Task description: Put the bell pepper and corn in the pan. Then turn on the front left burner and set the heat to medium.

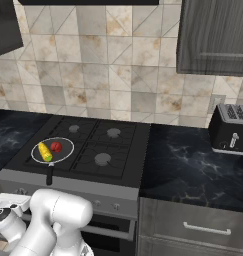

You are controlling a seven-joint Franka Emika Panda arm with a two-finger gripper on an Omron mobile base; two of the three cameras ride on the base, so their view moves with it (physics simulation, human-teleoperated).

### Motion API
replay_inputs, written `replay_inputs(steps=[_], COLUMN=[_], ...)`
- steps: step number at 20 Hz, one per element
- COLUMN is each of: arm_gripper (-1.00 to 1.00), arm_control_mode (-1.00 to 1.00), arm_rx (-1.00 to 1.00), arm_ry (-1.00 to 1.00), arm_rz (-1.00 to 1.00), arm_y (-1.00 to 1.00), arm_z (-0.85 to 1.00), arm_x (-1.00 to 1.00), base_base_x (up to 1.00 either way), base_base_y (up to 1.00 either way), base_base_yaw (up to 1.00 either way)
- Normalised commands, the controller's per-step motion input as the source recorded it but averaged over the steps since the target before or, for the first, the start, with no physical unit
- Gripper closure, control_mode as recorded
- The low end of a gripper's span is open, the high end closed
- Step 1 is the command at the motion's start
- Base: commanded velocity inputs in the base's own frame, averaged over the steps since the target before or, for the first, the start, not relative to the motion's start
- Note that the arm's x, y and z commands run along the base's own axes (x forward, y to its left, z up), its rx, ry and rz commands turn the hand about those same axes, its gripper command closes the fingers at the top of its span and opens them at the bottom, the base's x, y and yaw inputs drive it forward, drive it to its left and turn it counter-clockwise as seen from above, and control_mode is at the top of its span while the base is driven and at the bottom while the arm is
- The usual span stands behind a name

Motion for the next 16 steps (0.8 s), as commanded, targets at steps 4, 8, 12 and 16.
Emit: replay_inputs(steps=[4,8,12,16], arm_gripper=[1.0,1.0,1.0,1.0], arm_control_mode=[-1.0,-1.0,-1.0,-1.0], arm_rx=[-0.03,-0.15,-0.21,-0.25], arm_ry=[-0.02,-0.02,0.0,0.0], arm_rz=[0.0,0.0,0.0,0.0], arm_y=[0.0,0.0,0.0,0.0], arm_z=[-0.06,-0.05,0.0,0.0], arm_x=[0.0,0.0,0.0,0.0], base_base_x=[0.0,0.0,0.0,0.0], base_base_y=[0.0,0.0,0.0,0.0], base_base_yaw=[0.0,0.0,0.0,0.0])
